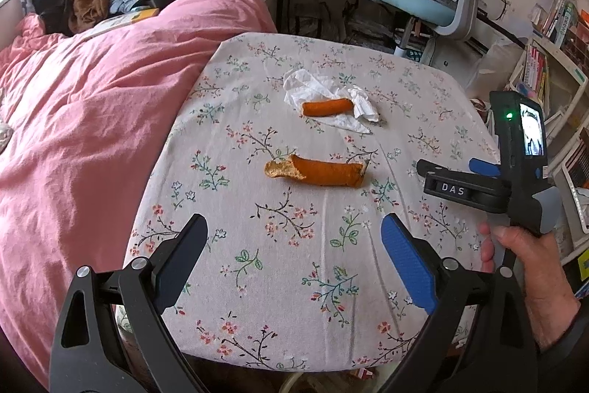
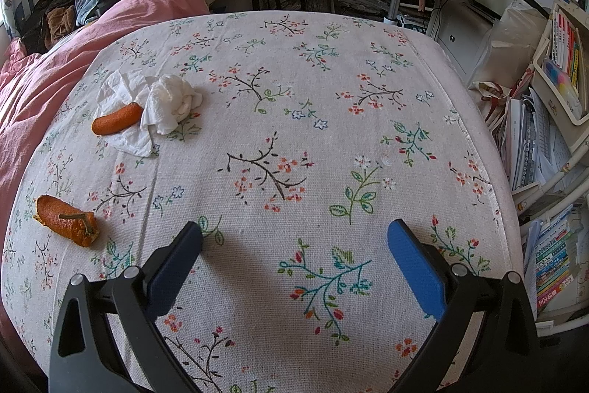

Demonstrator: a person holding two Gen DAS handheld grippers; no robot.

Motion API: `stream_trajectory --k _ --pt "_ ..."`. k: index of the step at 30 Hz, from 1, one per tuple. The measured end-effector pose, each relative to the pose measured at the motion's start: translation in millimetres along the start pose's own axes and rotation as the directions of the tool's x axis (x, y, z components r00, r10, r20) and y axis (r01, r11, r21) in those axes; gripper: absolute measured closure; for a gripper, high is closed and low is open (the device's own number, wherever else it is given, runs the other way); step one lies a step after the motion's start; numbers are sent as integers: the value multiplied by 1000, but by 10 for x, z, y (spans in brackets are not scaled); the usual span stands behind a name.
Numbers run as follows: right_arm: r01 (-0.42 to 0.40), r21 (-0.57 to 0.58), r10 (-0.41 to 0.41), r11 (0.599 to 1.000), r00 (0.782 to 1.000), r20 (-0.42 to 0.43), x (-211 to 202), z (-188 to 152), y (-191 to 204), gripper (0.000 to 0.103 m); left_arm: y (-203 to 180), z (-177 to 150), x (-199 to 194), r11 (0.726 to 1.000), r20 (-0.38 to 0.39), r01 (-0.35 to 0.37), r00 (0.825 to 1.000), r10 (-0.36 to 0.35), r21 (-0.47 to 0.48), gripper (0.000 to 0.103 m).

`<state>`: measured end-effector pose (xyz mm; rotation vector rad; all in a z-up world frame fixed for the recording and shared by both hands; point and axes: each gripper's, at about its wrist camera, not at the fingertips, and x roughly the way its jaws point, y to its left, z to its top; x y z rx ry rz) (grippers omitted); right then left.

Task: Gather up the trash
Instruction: 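Grasp the white tissue with the right tool while the left tool grasps the sausage bun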

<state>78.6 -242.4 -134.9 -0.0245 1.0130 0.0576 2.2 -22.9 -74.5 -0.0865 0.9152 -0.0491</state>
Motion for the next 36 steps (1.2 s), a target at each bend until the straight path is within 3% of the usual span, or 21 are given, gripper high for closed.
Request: stream_trajectory --k 5,9,12,17,22,28,30,33,36 --pt "-14 1 14 1000 1000 1 -7 1 11 7 206 -1 -11 997 -10 12 1000 -13 -75 11" --pt "-100 -8 101 995 994 44 -112 20 119 7 462 -4 7 981 -18 1 1000 -5 -192 11" --pt "-137 -93 145 986 986 81 -213 30 314 7 578 -15 47 969 -24 -12 1000 6 -246 11" --pt "-184 -216 209 959 973 98 -271 34 580 7 642 -15 129 959 -34 -40 999 32 -280 11" --pt "-229 -173 253 958 958 133 -233 184 573 8 661 26 216 950 -37 -45 999 35 -309 11" --pt "-247 -151 270 957 950 158 -136 416 648 22 535 106 334 962 -42 -54 998 44 -268 11" --pt "-204 -185 238 961 953 186 -163 434 716 27 479 149 382 967 -45 -50 998 40 -250 11" --pt "-229 -368 323 901 921 219 -306 451 1002 30 422 184 450 971 -57 -44 998 32 -233 11" --pt "-230 -486 358 843 915 188 -268 475 1211 38 404 218 477 971 -58 -41 998 28 -234 11"
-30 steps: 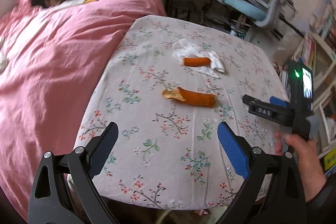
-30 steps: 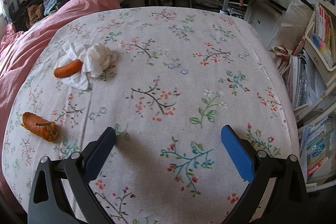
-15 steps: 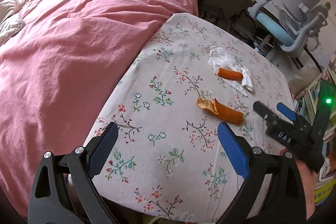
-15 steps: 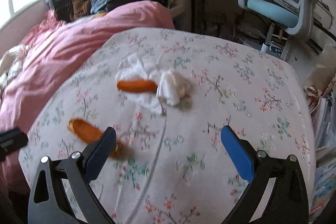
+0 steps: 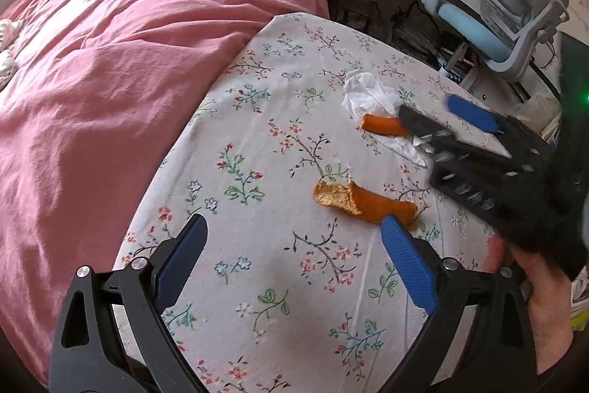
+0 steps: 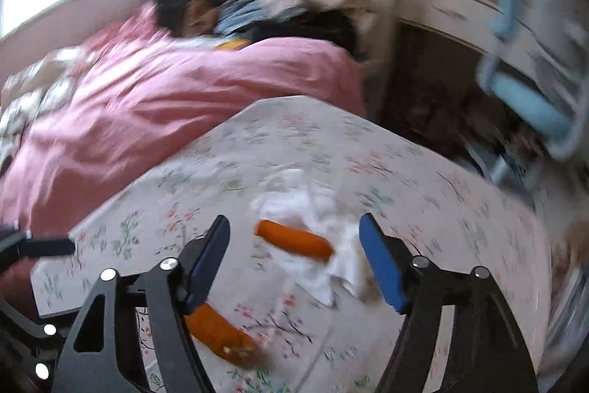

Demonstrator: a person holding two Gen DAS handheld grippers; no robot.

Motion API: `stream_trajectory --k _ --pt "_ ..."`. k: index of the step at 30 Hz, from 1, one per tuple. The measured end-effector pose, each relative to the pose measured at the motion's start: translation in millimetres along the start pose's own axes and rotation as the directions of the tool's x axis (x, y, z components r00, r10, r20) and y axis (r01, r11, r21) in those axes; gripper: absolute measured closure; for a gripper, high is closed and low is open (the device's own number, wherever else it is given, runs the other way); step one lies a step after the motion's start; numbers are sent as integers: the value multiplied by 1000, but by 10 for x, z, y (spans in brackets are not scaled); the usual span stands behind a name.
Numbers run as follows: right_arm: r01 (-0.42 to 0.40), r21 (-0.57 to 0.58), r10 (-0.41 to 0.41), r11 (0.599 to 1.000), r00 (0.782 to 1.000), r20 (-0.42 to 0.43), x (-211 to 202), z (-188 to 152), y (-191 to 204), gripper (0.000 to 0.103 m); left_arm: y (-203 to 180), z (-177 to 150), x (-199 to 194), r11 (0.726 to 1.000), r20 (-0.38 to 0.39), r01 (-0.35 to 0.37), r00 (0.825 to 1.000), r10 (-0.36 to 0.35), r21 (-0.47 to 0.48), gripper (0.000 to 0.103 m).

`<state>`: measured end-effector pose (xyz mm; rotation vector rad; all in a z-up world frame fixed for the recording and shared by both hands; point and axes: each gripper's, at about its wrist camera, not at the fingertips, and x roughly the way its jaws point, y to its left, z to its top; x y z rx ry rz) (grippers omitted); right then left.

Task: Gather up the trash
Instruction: 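Grasp the white tissue with the right tool while the left tool grasps the sausage bun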

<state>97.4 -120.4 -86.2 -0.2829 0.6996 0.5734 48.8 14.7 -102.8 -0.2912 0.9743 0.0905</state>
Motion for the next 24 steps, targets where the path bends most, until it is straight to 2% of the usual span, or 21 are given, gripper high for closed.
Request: stream_trajectory --k 1,3,7,9,10,11,12,14,16,20,22,24 --pt "-11 -28 11 1000 1000 -20 74 21 23 43 -6 11 2 1000 1 3 1000 -3 -2 11" --pt "9 -36 -10 999 999 -44 178 43 -26 43 -9 17 17 1000 -1 3 1000 -3 -2 11" --pt "52 170 -41 984 997 -69 259 39 -479 44 -8 38 73 1000 -22 7 1000 -7 -10 11" --pt "59 213 -37 975 994 -103 326 4 -554 45 -25 47 86 1000 -26 14 1000 -14 -13 11" --pt "55 242 -24 969 991 -129 375 -35 -622 52 -39 52 94 1000 -26 16 1000 -16 -9 11" --pt "38 278 5 960 988 -153 426 -79 -687 68 -67 61 105 1000 -28 16 999 -16 0 11" --pt "16 308 36 951 986 -163 450 -114 -739 78 -79 65 114 1000 -28 16 999 -16 4 11" --pt "-45 391 107 919 984 -139 427 -158 -851 89 -97 73 132 1000 -33 16 999 -15 9 11" --pt "-96 445 160 890 981 -107 378 -161 -920 90 -95 72 151 1000 -41 15 999 -15 7 11" --pt "-141 487 185 862 982 -43 145 -152 -972 92 -118 71 176 1000 -38 9 999 -8 20 11" --pt "-140 487 173 862 985 -22 6 -153 -989 92 -172 84 174 999 -24 9 1000 -8 50 11" --pt "-144 497 170 856 985 -6 -148 -173 -1029 92 -270 140 165 992 -21 49 999 -47 120 11"
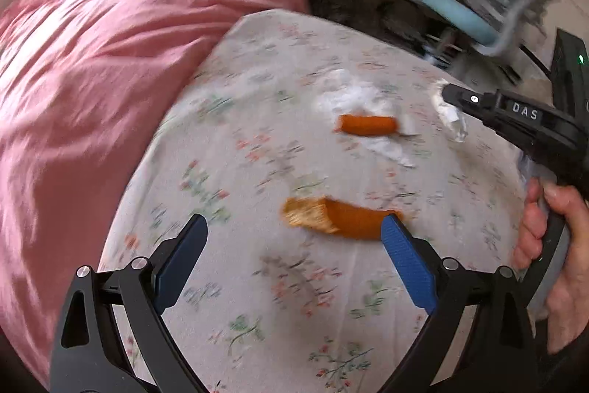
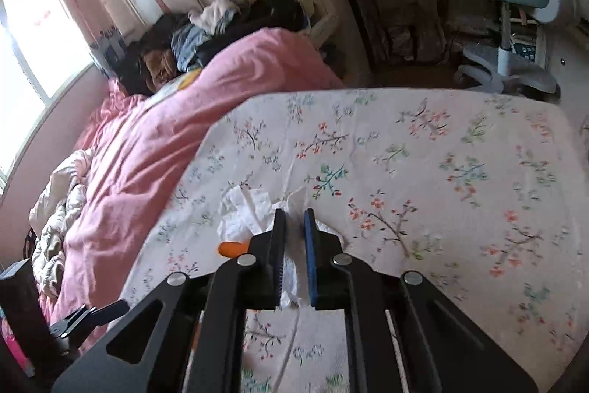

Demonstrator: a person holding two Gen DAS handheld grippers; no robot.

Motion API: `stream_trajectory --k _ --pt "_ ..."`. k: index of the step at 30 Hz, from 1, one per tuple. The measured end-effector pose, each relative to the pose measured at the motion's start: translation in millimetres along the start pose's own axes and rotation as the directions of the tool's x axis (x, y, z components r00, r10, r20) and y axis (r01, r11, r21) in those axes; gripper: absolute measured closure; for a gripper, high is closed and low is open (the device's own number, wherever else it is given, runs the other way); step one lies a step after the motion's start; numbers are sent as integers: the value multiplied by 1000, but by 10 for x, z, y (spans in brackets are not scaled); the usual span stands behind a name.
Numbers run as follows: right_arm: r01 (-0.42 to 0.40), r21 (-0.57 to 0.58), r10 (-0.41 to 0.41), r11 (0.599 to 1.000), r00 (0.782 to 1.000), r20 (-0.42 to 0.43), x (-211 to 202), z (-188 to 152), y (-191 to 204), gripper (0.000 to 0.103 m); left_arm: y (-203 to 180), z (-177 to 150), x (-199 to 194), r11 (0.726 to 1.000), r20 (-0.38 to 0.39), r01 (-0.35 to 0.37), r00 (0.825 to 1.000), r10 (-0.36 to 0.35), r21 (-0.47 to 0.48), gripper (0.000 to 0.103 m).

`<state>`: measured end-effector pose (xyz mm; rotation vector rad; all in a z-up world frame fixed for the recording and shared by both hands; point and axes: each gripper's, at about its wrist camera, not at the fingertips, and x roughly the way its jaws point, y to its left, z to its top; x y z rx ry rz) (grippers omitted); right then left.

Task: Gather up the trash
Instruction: 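Grasp the white tissue with the right tool while the left tool grasps the sausage bun, then lift the tissue and sausage bun off the table with both tools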

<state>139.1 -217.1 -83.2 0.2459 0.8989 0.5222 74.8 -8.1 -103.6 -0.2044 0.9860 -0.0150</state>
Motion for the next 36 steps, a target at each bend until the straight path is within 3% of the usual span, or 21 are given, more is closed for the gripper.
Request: stream_trajectory --k 2,5,7,9,12,18,20,23,26,33,36 --pt "-2 6 2 1000 1000 2 -32 20 -33 92 -72 102 7 996 4 28 1000 -28 87 11" --pt "-3 11 3 1000 1000 4 -138 23 -84 92 -187 264 15 966 26 76 996 -85 248 11" --pt "-12 24 12 1000 1000 4 -183 18 -136 92 -273 308 35 923 18 116 991 -132 367 11" --pt "-20 41 19 999 1000 6 -240 -12 -192 92 -363 266 88 861 4 121 990 -141 493 11" --pt "-26 61 25 998 1000 7 -329 -52 -283 92 -423 148 226 802 -56 129 991 -119 583 18" --pt "-36 75 36 997 999 1 -381 -88 -308 92 -579 -55 364 745 -95 98 994 -47 660 59" --pt "-38 66 39 997 999 -4 -395 -118 -276 92 -586 -88 344 748 -121 118 991 -50 654 75" --pt "-38 54 39 998 999 -11 -417 -177 -214 92 -559 -132 316 767 -127 109 991 -37 632 82" --pt "-36 47 37 998 999 -19 -435 -258 -154 92 -497 -173 247 805 -143 130 988 -56 579 84" --pt "-46 38 47 998 999 -22 -577 -493 36 92 -426 -336 -33 866 -98 90 994 -47 493 84" --pt "-50 35 51 998 999 -15 -655 -571 115 92 -401 -412 -179 876 -80 86 995 -54 475 84"
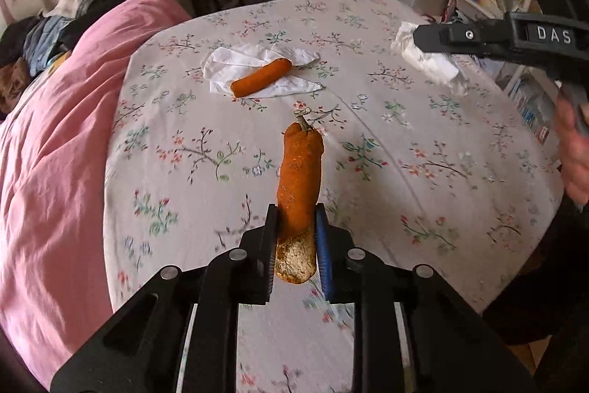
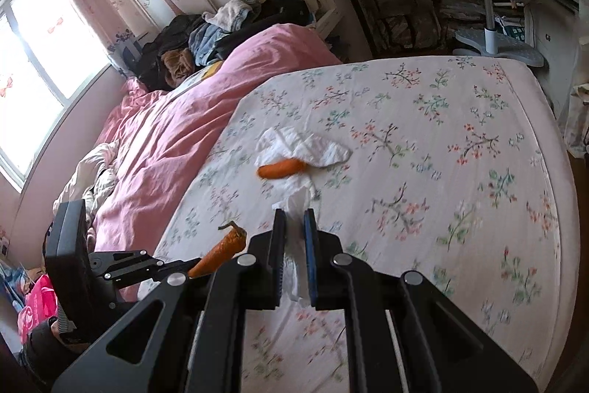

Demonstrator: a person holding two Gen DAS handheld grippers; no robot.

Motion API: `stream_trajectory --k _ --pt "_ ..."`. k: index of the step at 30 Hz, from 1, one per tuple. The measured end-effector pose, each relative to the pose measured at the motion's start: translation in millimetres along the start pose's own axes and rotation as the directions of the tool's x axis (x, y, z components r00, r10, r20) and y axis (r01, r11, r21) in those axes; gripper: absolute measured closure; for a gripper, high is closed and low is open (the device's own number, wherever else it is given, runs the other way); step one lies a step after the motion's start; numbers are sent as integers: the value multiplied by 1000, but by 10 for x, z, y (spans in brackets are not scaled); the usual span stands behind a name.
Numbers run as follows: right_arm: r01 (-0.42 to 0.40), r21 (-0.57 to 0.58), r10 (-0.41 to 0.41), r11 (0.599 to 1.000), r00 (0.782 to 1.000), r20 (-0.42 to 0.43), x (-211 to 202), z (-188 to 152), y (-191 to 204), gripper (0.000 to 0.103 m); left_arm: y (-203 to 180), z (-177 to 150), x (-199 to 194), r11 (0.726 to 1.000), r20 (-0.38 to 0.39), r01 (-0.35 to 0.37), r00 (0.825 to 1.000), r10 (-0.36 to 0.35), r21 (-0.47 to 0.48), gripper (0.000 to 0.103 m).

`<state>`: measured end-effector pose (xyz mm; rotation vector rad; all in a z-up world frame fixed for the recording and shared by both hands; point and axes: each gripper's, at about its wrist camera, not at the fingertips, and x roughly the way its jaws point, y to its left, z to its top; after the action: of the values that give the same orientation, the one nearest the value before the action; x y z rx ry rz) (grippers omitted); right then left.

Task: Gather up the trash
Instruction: 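Lift the tissue and sausage bun off the table with both tools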

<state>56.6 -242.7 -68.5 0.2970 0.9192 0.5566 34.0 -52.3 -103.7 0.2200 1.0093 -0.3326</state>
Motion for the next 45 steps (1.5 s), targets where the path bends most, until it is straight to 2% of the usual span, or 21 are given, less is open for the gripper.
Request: stream_trajectory --k 5,12,15,17,19,21,23,26,29,33,35,38,40,45 --pt "-11 1 11 1000 1000 18 -85 -77 93 92 -60 -25 6 1000 -10 3 1000 -3 18 84" --pt "-4 -13 4 1000 1000 -1 -9 -75 83 92 -157 31 136 998 -32 -8 999 10 59 82" --pt "-6 -13 6 1000 1000 -4 -6 -79 49 91 -187 45 200 998 -44 -12 999 15 67 76" --pt "-7 -14 7 1000 1000 -6 -8 -80 30 91 -214 50 251 997 -54 -26 998 30 77 68" --pt "-6 -16 5 1000 1000 -7 -14 -82 13 91 -247 54 289 995 -49 -37 998 41 89 68" --pt "-2 -17 1 1000 1000 -7 -27 -82 -8 91 -255 65 299 995 -48 -33 998 38 90 68" --pt "1 -16 -1 1000 1000 -5 -43 -78 -32 91 -251 74 302 996 -51 -9 999 13 84 81" --pt "5 -8 -5 1000 1000 -3 -49 -76 -60 91 -253 63 281 996 -43 -26 999 29 81 84" --pt "2 0 -2 1000 1000 -2 -39 -79 -55 91 -180 64 177 998 -20 -47 999 48 29 85" --pt "15 3 -15 1000 1000 -23 49 -127 -1 91 69 73 -93 993 40 -41 998 46 -112 85" --pt "19 10 -18 1000 999 -33 85 -151 30 91 219 28 -194 981 57 -21 998 32 -193 85" --pt "22 7 -22 1000 999 -34 105 -204 134 91 453 -133 -293 945 53 10 999 8 -327 85" --pt "23 1 -23 1000 999 -30 101 -270 235 91 517 -207 -328 934 49 16 999 1 -357 85" --pt "17 -3 -17 1000 999 -27 96 -448 412 91 498 -314 -474 928 85 48 996 -18 -370 85"
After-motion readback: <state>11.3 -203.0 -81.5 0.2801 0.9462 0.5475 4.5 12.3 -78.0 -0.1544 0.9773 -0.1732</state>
